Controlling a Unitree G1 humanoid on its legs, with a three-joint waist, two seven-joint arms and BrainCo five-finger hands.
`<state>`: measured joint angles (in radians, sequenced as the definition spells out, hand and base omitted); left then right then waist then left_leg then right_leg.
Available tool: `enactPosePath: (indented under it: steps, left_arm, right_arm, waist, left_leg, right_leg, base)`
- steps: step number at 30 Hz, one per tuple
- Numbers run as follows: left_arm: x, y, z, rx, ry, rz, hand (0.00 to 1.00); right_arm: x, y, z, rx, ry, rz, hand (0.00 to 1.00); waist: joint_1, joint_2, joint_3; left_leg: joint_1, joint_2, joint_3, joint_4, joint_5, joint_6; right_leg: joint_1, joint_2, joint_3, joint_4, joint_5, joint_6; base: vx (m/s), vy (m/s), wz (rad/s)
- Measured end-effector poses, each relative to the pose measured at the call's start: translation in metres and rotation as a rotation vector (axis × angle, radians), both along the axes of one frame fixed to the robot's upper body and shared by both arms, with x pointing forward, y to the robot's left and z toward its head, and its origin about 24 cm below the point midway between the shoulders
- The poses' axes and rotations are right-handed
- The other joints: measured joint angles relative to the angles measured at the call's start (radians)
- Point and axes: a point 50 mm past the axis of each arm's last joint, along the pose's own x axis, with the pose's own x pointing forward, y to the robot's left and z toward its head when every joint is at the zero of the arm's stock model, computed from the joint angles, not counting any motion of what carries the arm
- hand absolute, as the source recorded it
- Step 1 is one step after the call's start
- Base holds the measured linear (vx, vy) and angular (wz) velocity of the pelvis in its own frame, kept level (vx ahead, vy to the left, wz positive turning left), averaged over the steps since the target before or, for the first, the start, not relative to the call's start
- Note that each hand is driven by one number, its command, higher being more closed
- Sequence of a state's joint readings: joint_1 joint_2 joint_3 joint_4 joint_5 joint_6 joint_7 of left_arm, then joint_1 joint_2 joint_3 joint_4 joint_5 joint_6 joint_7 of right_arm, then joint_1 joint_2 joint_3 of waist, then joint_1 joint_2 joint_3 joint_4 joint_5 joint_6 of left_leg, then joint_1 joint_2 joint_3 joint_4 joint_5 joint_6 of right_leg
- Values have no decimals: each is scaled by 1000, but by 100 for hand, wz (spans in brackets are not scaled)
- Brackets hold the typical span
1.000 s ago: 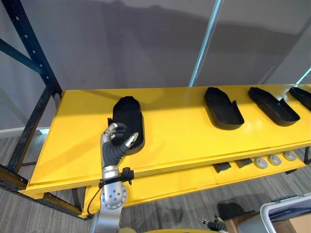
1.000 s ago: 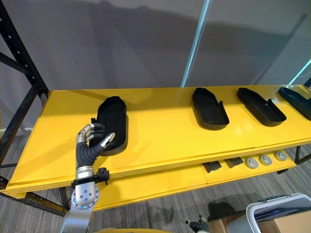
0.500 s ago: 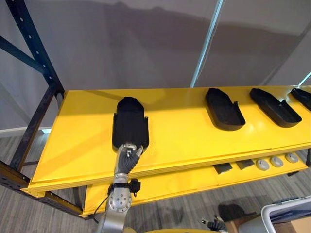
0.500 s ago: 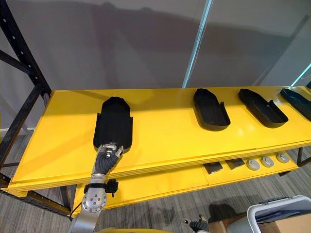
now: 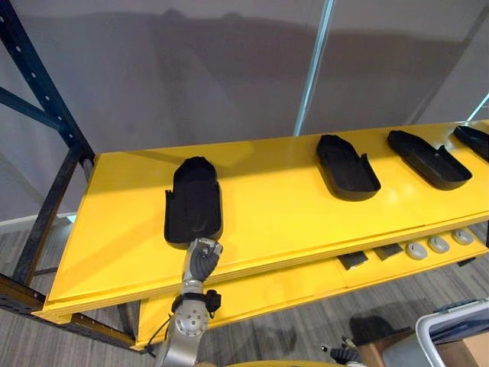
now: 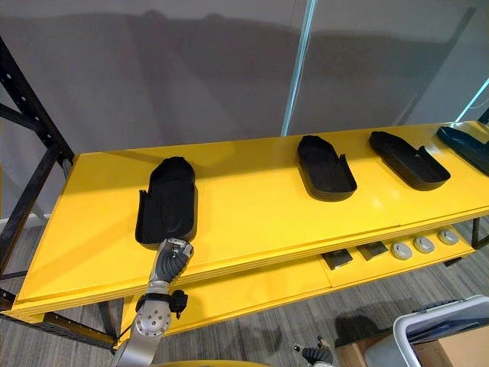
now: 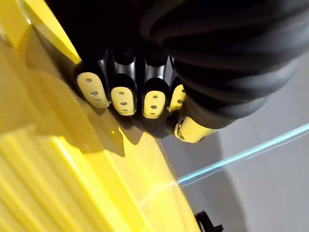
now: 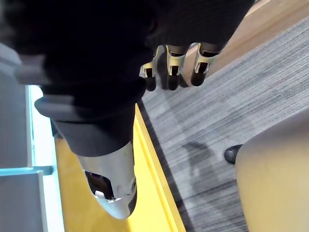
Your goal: Walk over and take plastic housings, then place them on the shelf
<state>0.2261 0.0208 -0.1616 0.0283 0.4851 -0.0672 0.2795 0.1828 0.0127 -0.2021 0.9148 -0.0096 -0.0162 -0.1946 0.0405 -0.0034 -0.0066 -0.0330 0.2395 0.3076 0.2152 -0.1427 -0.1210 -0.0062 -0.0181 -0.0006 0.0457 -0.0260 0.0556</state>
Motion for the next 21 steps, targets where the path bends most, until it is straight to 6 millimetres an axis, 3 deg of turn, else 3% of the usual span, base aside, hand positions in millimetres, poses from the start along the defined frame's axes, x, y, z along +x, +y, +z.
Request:
enactPosePath:
  steps: [14,17,21]
  left_arm:
    - [18,3,1,8,-2,18,100]
    - [22,6,1,4,-3,34,100]
    - [24,8,1,-6,6,43,100]
  right_arm:
    - [-3,-1,-1,7,13,-29,0]
    - [0,0,-1,12,15,-28,0]
    - [1,0,-1,14,18,-30,0]
  waist:
    - [-4,0,-13]
    - [-24,0,-14]
    - [-27,-2,-14]
  left_leg:
    - [36,-19,26,-64,24,-1]
    - [54,-31,31,-108,46,0]
    - [77,-38,49,-141,61,0]
  right_leg:
    - [4,-2,19,-29,8,5]
    - [3,-5,23,-33,10,5]
    - [4,-6,33,-34,15,7]
  base:
    - [22,-2,-4]
    - [6,-3,-1]
    - [-16,-1,-9]
